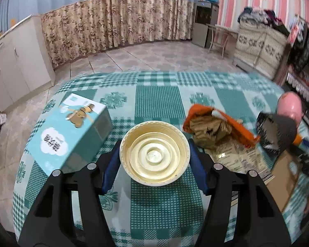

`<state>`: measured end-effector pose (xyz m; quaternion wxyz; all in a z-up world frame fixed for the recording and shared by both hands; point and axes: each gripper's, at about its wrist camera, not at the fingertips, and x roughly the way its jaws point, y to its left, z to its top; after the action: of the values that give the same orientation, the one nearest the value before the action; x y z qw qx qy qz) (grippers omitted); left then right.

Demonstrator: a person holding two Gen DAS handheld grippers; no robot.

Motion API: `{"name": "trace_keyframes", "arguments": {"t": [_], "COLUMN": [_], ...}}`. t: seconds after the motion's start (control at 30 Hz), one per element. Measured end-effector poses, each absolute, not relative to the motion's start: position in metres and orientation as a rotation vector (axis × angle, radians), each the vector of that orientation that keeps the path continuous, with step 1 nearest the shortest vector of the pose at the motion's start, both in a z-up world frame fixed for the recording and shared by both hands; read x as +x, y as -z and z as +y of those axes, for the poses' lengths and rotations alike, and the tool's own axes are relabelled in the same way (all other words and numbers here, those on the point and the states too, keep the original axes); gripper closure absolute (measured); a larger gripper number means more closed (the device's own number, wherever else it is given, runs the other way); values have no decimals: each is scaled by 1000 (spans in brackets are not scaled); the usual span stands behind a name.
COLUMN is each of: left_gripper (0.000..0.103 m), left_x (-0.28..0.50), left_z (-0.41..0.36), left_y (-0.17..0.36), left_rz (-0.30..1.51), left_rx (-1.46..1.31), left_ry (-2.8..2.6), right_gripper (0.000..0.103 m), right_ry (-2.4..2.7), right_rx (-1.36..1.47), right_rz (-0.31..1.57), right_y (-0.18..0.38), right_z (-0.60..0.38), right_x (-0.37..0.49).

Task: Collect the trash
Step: 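Grasp the cream round lid with the left gripper while the right gripper grasps an orange, then carry the lid and orange over the basket and open the left gripper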

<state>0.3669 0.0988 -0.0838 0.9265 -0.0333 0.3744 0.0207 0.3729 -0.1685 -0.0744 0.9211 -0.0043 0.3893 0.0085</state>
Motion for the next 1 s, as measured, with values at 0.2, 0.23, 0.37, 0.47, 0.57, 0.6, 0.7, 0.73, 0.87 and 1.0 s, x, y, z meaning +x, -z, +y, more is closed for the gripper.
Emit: {"name": "trace_keyframes", "arguments": {"t": [0.2, 0.23, 0.37, 0.47, 0.57, 0.6, 0.7, 0.73, 0.87, 1.0], "left_gripper": [42, 42, 42, 42, 42, 42, 42, 42, 42, 42], "left_x": [369, 370, 370, 369, 365, 363, 353, 348, 322, 292], "left_z": [97, 97, 91, 86, 79, 76, 63, 58, 25, -19], "left_y": [83, 83, 84, 83, 78, 76, 70, 69, 58, 44], "left_rz": [764, 765, 766, 760, 748, 743, 723, 718, 683, 638], "left_rx": [-73, -70, -54, -37, -33, -32, -20, -15, 45, 42], "left_ry": [-39, -37, -28, -23, -7, 1, 18, 26, 60, 141], "right_gripper": [63, 65, 67, 67, 67, 67, 67, 67, 67, 67], "right_ry": [-79, -84, -78, -72, -57, -54, -44, -39, -12, 36], "right_rx": [17, 11, -7, -6, -16, -9, 26, 34, 37, 63], "right_rz": [806, 800, 766, 746, 729, 724, 720, 714, 682, 652], "right_y": [75, 74, 67, 60, 55, 52, 45, 42, 26, 9], "right_z": [-163, -162, -167, -177, -188, -194, -210, -216, -238, -277], "right_x": [379, 377, 356, 332, 306, 299, 276, 267, 234, 192]}}
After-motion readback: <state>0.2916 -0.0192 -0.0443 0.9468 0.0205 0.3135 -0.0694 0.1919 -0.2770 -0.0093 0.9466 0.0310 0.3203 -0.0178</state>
